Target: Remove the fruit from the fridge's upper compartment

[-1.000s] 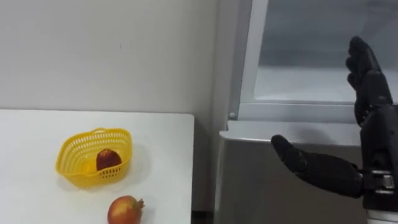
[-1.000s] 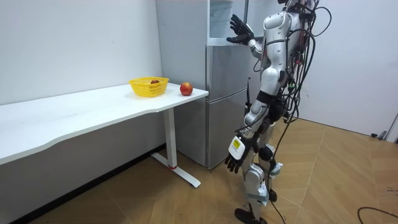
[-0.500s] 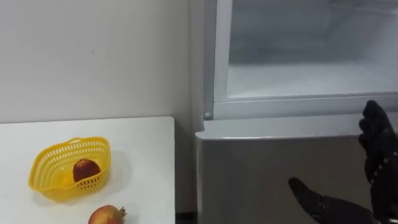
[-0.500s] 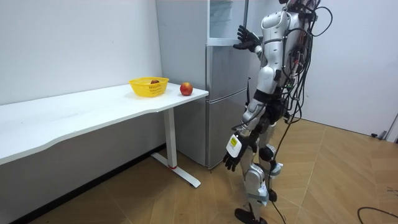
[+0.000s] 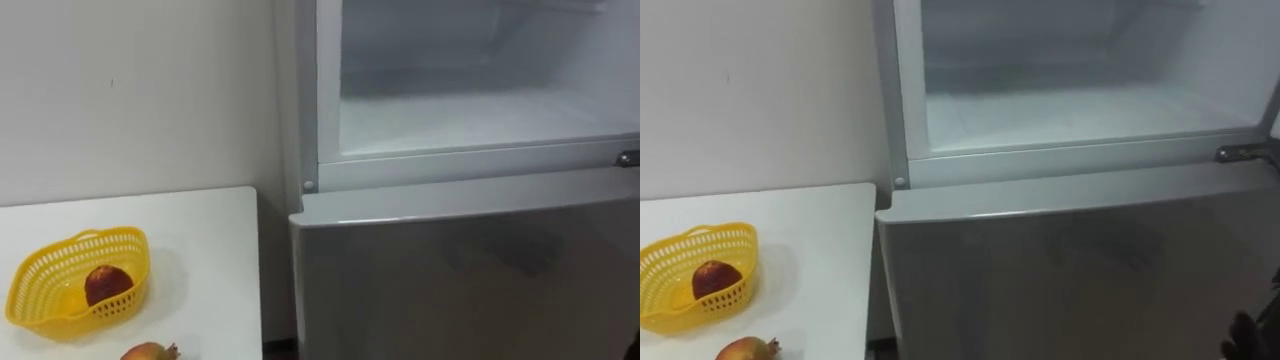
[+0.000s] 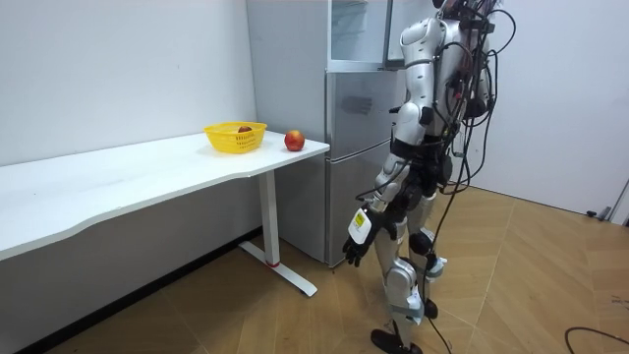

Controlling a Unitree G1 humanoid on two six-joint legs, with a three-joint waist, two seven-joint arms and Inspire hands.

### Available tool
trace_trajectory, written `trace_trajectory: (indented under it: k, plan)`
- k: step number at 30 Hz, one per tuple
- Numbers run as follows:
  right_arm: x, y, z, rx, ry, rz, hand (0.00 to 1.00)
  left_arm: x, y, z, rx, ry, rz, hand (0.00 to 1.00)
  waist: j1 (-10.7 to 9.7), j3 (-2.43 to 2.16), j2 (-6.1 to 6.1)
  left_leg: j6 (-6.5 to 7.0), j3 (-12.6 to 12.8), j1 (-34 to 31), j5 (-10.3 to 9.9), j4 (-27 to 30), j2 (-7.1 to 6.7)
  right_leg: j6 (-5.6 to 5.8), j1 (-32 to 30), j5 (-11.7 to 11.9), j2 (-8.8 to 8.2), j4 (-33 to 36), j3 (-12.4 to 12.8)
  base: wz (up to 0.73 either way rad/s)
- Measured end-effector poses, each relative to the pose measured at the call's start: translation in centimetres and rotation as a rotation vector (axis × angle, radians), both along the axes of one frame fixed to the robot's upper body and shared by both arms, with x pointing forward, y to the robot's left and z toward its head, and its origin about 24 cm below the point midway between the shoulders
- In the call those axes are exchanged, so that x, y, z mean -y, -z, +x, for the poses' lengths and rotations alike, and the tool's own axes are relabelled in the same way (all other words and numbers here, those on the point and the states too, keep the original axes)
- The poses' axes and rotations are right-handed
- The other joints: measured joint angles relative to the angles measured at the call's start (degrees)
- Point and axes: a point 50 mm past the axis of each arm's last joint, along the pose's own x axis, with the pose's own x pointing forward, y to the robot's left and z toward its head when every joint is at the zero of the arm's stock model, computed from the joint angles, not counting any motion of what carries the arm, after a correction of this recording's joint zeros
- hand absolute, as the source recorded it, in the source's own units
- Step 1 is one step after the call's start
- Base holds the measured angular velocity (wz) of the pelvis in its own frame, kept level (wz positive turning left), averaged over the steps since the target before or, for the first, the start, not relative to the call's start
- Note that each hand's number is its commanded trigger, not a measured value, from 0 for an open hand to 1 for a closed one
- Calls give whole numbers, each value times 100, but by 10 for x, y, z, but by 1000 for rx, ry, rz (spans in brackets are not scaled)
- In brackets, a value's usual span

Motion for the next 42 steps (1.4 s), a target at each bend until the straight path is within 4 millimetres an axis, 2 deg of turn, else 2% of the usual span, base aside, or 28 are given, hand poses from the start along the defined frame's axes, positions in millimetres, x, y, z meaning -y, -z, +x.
trace_trajectory:
  k: [4, 6, 11, 13, 15, 18, 22, 26, 29, 33, 36, 38, 42]
  plan:
    - [16, 7, -13, -10, 198, 104, 0, 0, 0, -4, 1, -17, 18, 0, -147, 5, -9, 0, -5, -6, 0, -25, 0, 7, -6, -6, -2, 9, -35, 3]
    - [27, 11, -23, -13, 354, 192, 0, -2, -1, -4, 11, -25, 32, 0, -199, 1, -14, 1, -5, -3, 0, -46, 0, 7, -24, -6, 0, 16, -34, 0]
    - [57, 8, -44, 66, 647, 348, 0, -7, -3, -6, 26, -69, 47, 0, -335, -5, -80, 1, -25, -7, 1, -31, -1, 8, -4, -14, -3, 16, -46, 0]
    - [67, 8, -54, 86, 741, 383, 0, -9, -5, -6, 35, -85, 52, 0, -359, -2, -126, 1, -25, -6, 1, -29, -1, 11, -6, -23, -8, 21, -47, 0]
    - [78, 4, -64, 115, 851, 410, 0, -14, -7, -6, 58, -113, 65, 0, -472, -12, -210, 2, -27, -15, 2, -10, -9, 20, -9, -61, -27, 38, -76, 6]
    - [90, -4, -76, 145, 970, 391, 0, -21, -10, -2, 80, -140, 82, 0, -480, 2, -344, 2, -21, -18, 2, 22, -14, 27, -17, -96, -36, 47, -87, 2]
    - [95, -20, -77, 141, 988, 216, 0, -21, -10, 1, 88, -137, 65, 0, -486, -3, -401, 1, -27, -18, 1, 0, -15, 26, -40, -92, -34, 24, -105, 0]
    - [96, -55, -66, 231, 934, 49, 0, -22, -11, 4, 98, -135, 56, 0, -458, -6, -373, 1, -14, -46, 1, -42, -15, 15, -96, -85, -28, 93, -100, -1]
    - [89, -81, -50, 312, 884, -110, 0, -21, -11, 2, 89, -133, 55, 0, -432, 3, -349, 1, 30, -47, 2, -35, -16, 11, -136, -87, -26, 140, -63, -8]
    - [77, -115, -44, 406, 816, -363, 0, -21, -9, -4, 75, -140, 53, 0, -294, 8, -350, 1, 50, -10, 2, -33, -14, 13, -133, -89, -27, 102, -66, -1]
    - [69, -129, -39, 472, 789, -452, 0, -21, -8, -8, 58, -144, 52, 0, -192, 4, -392, 1, 47, -5, 2, -41, -14, 16, -134, -95, -33, 107, -78, 1]
    - [67, -131, -39, 470, 780, -491, 0, -20, -7, -10, 45, -147, 45, 0, -146, 7, -395, 1, 47, -4, 2, -43, -17, 19, -138, -97, -36, 125, -76, 0]
    - [61, -141, -35, 493, 731, -589, 0, -20, -6, -16, 22, -156, 25, 0, -138, 16, -405, 1, 19, -15, 2, -36, -17, 16, -140, -142, -38, 160, -88, 2]
